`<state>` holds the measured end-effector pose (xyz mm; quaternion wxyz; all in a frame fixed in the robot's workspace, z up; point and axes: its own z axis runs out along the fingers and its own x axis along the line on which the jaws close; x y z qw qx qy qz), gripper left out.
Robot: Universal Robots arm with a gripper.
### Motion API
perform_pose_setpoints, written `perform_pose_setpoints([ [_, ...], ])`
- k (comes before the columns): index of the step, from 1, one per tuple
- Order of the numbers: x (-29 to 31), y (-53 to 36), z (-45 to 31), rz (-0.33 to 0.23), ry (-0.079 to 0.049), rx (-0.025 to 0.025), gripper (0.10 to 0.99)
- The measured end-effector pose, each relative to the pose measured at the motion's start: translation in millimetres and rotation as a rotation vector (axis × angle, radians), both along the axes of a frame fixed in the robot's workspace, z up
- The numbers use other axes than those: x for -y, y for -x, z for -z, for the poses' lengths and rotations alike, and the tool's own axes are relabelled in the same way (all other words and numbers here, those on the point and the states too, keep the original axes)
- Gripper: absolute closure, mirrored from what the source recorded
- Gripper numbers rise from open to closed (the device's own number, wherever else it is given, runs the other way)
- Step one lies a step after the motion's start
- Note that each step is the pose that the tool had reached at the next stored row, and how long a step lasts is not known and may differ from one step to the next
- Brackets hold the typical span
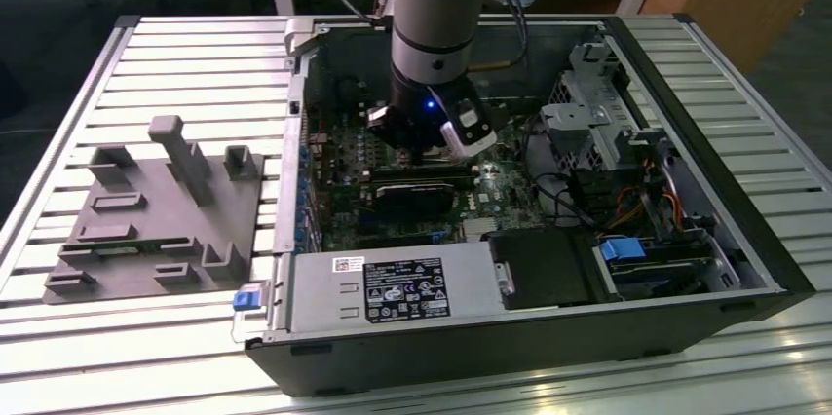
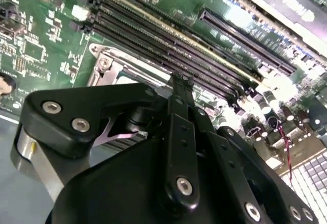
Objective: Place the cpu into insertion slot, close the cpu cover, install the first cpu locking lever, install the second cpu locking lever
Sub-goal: 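Install the second cpu locking lever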
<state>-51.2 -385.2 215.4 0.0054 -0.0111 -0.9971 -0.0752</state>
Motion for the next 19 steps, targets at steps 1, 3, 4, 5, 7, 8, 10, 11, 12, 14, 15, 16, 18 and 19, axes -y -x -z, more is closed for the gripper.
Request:
perform_pose_setpoints([
  [1,0.7,0.2,0.0,0.0,-0.007,0.0001,0.98],
  [3,2.4,0.8,0.1,0.0,-0.015,0.0001,0.98],
  [4,3.6,1.4,0.2,0.0,-0.017,0.0,0.98],
  [5,4.7,2.2,0.2,0.0,-0.019,0.0001,0.98],
  [7,6.8,4.8,0.3,0.0,-0.027,0.0001,0.98],
  [8,7.4,5.6,0.3,0.0,-0.03,0.0,0.98],
  [10,7.9,7.1,0.7,0.0,-0.034,0.0,0.98],
  [11,8.0,7.7,1.1,0.0,-0.035,0.0001,0.98],
  [12,8.0,8.5,1.5,0.0,-0.036,0.0001,0.98],
  [14,8.0,9.9,2.5,0.0,-0.038,0.0001,0.98],
  [15,8.0,10.5,3.4,0.0,-0.039,0.0001,0.98],
  [16,8.0,10.8,4.5,0.0,-0.039,0.0,0.98],
  [18,8.0,10.9,6.7,0.0,-0.04,0.0,0.98],
  [19,8.0,11.0,7.7,0.0,-0.041,0.0,0.98],
])
